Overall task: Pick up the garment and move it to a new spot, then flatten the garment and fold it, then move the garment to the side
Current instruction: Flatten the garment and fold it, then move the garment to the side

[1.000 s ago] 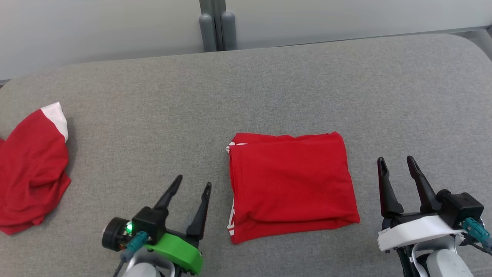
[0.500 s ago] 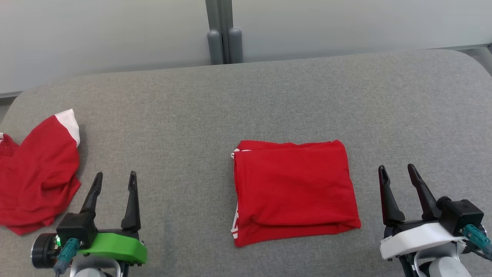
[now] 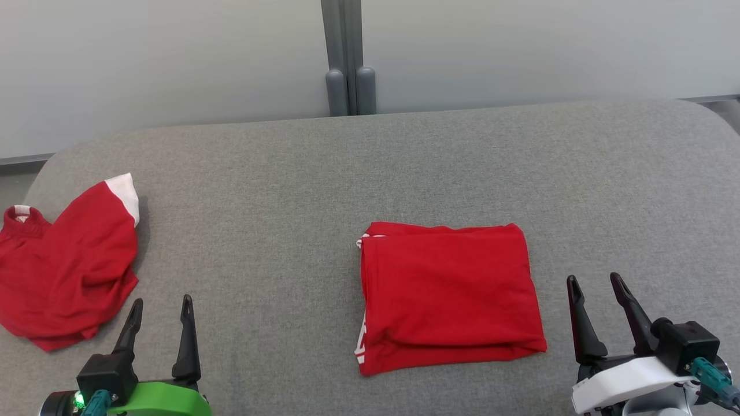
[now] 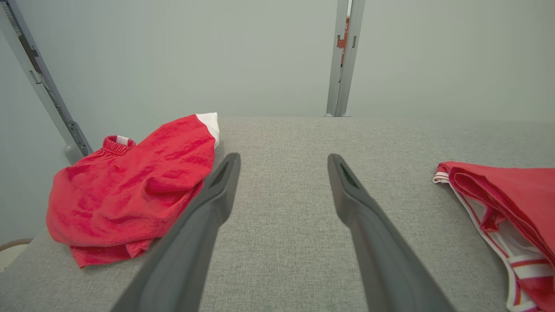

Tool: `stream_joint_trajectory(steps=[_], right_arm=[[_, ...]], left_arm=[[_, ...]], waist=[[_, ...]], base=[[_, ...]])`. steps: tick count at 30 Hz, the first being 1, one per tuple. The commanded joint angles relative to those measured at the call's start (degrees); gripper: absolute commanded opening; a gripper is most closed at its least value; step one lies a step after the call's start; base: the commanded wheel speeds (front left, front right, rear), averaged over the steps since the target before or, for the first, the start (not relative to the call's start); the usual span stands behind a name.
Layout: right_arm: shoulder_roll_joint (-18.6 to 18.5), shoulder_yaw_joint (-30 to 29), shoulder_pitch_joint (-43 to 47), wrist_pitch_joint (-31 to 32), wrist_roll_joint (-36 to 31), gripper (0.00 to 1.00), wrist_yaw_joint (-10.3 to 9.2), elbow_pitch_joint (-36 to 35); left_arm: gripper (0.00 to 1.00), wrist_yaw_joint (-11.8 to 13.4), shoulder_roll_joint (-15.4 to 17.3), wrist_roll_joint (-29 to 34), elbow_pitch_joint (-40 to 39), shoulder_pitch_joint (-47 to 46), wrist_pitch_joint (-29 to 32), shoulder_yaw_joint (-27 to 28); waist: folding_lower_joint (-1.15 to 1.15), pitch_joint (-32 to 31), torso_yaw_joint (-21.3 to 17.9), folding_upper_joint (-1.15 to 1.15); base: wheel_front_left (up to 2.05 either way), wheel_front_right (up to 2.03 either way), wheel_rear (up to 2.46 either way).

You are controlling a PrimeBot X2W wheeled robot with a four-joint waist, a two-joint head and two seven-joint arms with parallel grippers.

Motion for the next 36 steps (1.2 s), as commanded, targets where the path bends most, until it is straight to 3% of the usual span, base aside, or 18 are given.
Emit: stream_joint_trajectory(steps=[1,36], right_arm=[[0.0,0.1,0.8,-0.1,-0.3,1.00,-0.09,0.1],[0.1,0.8,-0.4,-0.1,-0.5,1.00,-0.09,1.0]], left_arm=[[1.00,-0.3,-0.1,0.5,0.1,0.7,-0.2,0.6],[1.00,-2.6,-2.5,3.4,0.0,-0.6,-0.2,4.0]], waist=[[0.00,-0.1,0.2,0.00],[0.00,1.2,0.5,0.00]], base=[[0.00,0.00,0.00],[0.00,0.00,0.00]])
